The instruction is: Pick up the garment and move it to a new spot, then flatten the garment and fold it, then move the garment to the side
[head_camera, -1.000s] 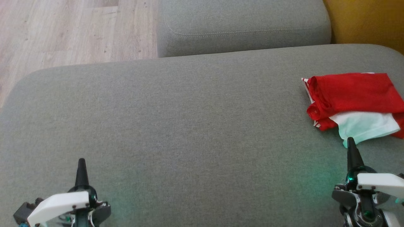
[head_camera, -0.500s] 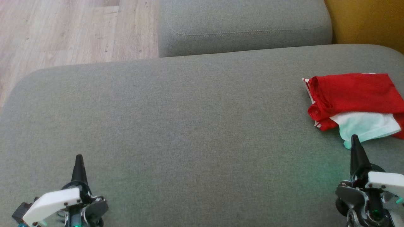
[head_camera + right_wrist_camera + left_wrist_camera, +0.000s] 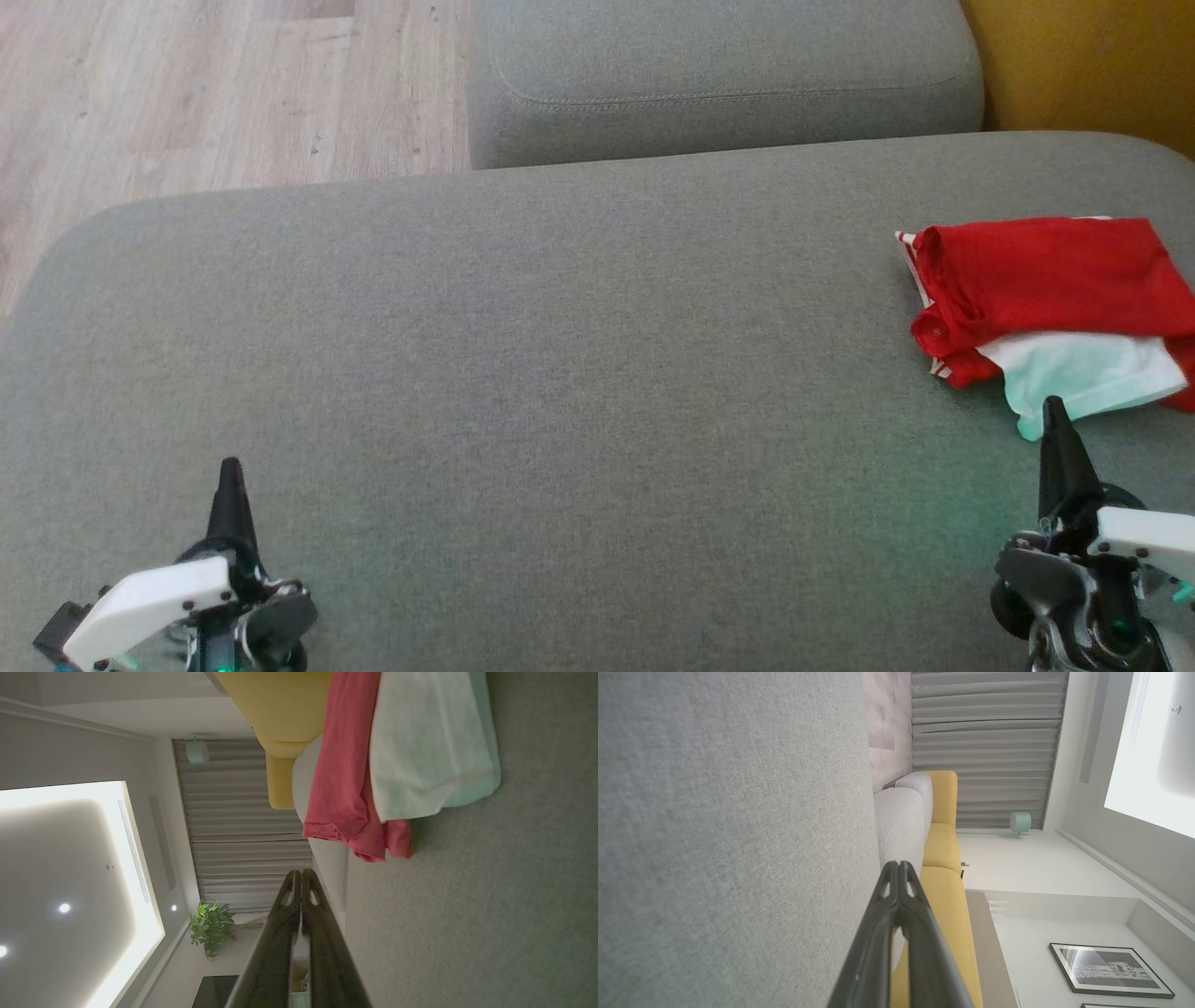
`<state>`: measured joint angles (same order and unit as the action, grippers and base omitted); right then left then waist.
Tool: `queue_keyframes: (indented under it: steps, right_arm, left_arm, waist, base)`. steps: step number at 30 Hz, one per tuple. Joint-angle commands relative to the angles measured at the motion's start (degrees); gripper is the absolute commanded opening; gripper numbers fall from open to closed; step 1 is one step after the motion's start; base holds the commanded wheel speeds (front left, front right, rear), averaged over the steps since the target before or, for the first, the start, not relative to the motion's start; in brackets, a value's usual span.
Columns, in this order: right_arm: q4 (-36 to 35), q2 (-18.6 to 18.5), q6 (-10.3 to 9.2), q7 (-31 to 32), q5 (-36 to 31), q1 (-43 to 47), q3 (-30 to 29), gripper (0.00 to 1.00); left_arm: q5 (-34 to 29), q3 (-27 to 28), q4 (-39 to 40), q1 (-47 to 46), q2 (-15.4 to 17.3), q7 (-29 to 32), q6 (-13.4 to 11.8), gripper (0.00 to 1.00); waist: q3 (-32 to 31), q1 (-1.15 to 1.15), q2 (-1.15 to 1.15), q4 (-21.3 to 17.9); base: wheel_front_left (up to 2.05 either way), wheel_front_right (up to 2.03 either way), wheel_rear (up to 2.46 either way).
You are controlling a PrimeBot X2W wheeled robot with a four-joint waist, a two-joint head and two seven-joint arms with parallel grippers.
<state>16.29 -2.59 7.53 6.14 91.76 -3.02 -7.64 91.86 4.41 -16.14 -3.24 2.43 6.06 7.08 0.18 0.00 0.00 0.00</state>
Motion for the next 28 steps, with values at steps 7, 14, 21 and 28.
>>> queue_keyframes:
  steps: [7, 14, 21, 28]
  right_arm:
    - [-2.26, -0.29, -0.04, 0.35, 0.4, -3.16, 1.12, 0.0]
    - [-2.26, -0.29, -0.04, 0.35, 0.41, -3.16, 1.12, 0.0]
    - [-2.26, -0.29, -0.04, 0.35, 0.41, -3.16, 1.13, 0.0]
    - [-2.26, -0.29, -0.04, 0.35, 0.41, -3.16, 1.13, 0.0]
  left_arm:
    - [0.31, 2.1, 2.08, -2.95, 0.44, 0.42, 0.41, 0.0]
    - [0.32, 2.1, 2.08, -2.95, 0.44, 0.42, 0.41, 0.0]
    - [0.32, 2.1, 2.09, -2.95, 0.44, 0.42, 0.41, 0.0]
    - [0.32, 2.09, 2.09, -2.95, 0.44, 0.42, 0.41, 0.0]
  waist:
    - [0.0, 0.0, 0.0, 0.0]
    - [0.0, 0.0, 0.0, 0.0]
    - [0.0, 0.0, 0.0, 0.0]
    - [0.0, 0.0, 0.0, 0.0]
  base:
    - [0.0, 0.0, 0.0]
    - [0.0, 0.0, 0.0]
    - [0.0, 0.0, 0.0]
    - [0.0, 0.0, 0.0]
